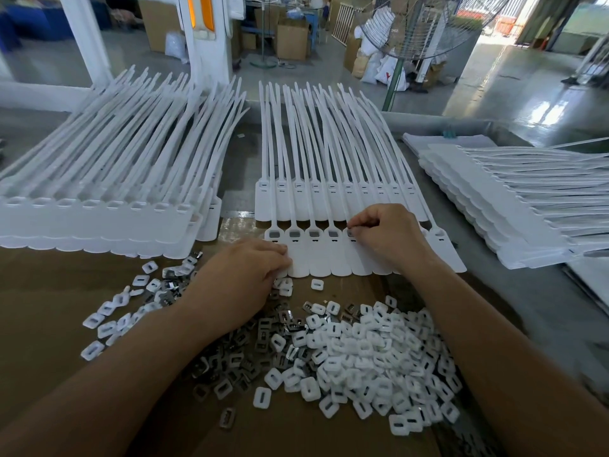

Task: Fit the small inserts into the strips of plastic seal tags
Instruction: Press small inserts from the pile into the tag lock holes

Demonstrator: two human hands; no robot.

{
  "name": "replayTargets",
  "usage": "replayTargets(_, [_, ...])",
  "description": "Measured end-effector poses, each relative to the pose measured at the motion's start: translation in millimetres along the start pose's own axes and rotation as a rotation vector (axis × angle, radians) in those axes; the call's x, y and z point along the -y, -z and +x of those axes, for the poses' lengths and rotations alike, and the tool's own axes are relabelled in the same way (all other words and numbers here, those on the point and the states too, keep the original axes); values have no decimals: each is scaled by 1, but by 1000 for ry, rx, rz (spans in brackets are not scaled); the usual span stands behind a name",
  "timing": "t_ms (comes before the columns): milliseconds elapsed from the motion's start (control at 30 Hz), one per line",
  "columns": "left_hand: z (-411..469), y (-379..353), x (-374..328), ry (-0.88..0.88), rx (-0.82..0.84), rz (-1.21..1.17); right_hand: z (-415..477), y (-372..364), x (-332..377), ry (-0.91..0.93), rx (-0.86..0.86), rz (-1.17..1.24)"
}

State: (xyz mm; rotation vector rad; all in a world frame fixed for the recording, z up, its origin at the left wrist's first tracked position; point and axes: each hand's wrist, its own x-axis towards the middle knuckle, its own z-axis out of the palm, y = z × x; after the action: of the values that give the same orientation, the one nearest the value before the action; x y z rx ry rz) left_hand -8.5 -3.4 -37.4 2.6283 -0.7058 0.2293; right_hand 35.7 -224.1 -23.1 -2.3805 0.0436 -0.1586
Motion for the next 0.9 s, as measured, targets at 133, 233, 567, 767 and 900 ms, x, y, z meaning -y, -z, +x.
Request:
replayTargets(133, [2,0,-2,6,-1,2,0,-1,-1,8,-28,-24])
replayTargets(233, [0,0,-2,7,-1,-1,-2,-1,-1,8,-30,-21])
replayTargets(567, [1,1,-2,-12,-8,0,-14,24,4,89,189,-36])
replayTargets(767, [0,1,-1,-15,-20,5,-35,39,19,232,616,-110])
replayTargets(900, [2,0,-2,-15,-22,-1,-40,32,25,232,738,-150])
